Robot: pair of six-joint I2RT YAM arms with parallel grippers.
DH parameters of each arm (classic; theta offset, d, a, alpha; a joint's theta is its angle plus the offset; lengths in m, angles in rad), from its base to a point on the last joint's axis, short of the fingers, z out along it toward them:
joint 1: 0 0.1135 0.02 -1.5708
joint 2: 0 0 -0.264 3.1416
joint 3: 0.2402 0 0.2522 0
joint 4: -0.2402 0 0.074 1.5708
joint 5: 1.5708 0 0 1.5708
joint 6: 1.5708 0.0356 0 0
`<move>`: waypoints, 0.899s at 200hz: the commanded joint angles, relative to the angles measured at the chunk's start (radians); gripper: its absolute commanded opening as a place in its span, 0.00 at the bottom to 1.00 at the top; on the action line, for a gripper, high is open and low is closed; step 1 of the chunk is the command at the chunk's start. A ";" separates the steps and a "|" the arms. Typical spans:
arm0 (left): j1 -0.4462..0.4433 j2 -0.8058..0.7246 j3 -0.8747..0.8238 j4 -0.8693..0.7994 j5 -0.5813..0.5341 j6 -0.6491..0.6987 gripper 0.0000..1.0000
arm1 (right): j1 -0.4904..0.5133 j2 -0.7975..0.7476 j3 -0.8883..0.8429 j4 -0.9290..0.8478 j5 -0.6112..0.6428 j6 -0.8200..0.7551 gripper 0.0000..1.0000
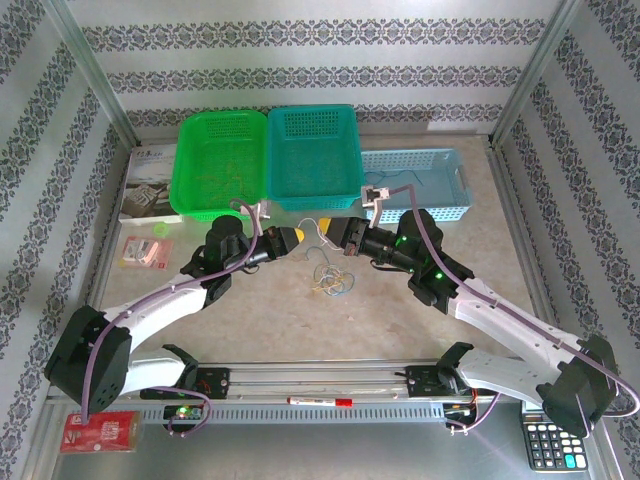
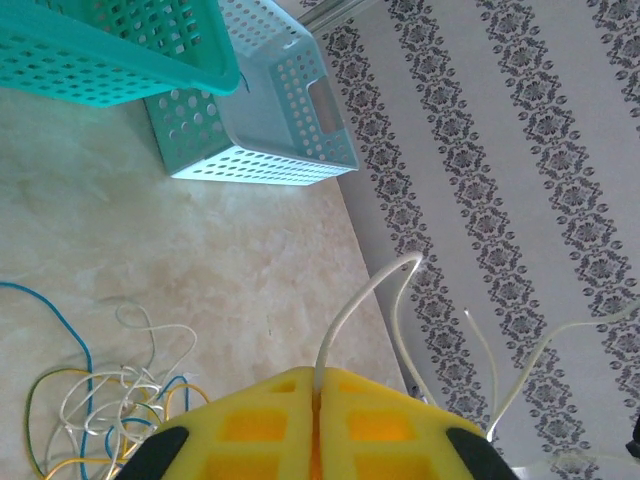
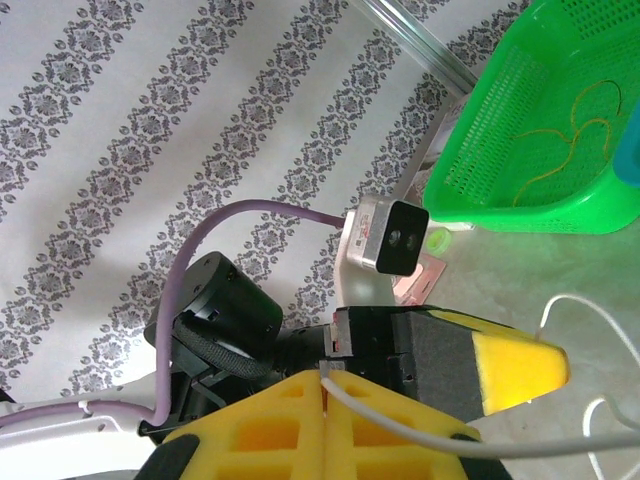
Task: Untangle the cables
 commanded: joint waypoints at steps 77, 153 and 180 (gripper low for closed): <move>-0.015 -0.193 0.154 -0.076 0.008 -0.006 0.00 | -0.111 0.048 -0.142 0.054 0.041 0.002 0.00; -0.014 -0.188 0.338 -0.112 0.029 -0.024 0.00 | -0.111 0.076 -0.178 0.076 0.025 0.006 0.19; -0.014 -0.176 0.384 -0.138 0.031 -0.015 0.00 | -0.111 0.072 -0.182 0.071 0.014 0.003 0.35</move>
